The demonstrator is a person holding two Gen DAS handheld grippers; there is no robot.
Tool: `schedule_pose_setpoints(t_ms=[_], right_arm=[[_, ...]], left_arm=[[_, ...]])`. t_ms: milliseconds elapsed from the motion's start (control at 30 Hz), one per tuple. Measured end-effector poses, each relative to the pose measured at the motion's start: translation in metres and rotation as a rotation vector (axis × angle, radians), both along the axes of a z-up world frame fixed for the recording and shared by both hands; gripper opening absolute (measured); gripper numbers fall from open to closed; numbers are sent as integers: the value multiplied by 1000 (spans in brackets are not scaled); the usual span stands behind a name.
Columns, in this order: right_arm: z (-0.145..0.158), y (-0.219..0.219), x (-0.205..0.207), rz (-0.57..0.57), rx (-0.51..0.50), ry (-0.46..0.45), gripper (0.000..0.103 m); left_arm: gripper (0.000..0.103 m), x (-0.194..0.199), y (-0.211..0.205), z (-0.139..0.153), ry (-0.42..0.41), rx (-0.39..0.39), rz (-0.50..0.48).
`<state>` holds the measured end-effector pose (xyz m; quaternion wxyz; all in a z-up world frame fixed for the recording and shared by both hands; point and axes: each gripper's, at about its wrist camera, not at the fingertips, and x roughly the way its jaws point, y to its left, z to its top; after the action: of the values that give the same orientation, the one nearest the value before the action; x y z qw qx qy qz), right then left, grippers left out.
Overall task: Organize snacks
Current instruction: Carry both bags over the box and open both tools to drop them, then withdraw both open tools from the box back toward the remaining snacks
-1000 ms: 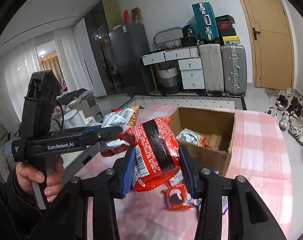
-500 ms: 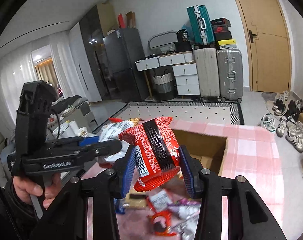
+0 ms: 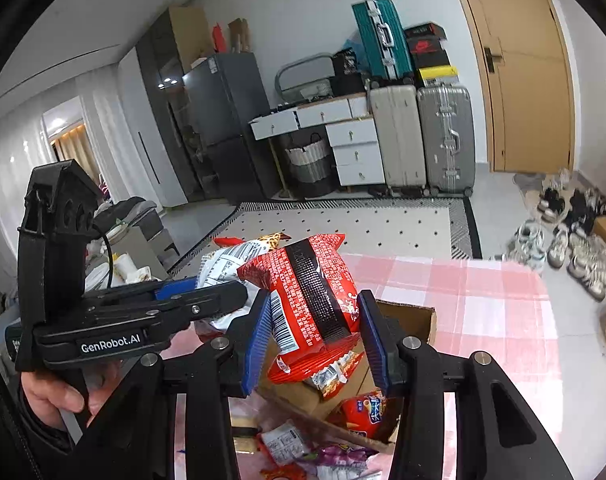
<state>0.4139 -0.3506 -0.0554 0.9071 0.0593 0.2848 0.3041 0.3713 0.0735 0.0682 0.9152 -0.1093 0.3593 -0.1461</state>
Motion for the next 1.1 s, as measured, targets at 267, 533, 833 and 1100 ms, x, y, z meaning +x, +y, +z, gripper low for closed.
schedule_pose_setpoints(t_ms=[267, 533, 833, 1100], right_arm=[[-35, 6, 42, -19, -14, 72, 43], [-56, 13, 60, -22, -14, 104, 44], [-50, -3, 48, -43, 32, 69, 71], [-24, -21, 22, -71, 55, 5, 74]], left_arm=[[38, 45, -11, -48, 75, 8, 2], [38, 70, -13, -84, 121, -16, 3], [74, 68, -6, -91, 100, -13, 31], [75, 34, 11, -76, 66, -19, 57]])
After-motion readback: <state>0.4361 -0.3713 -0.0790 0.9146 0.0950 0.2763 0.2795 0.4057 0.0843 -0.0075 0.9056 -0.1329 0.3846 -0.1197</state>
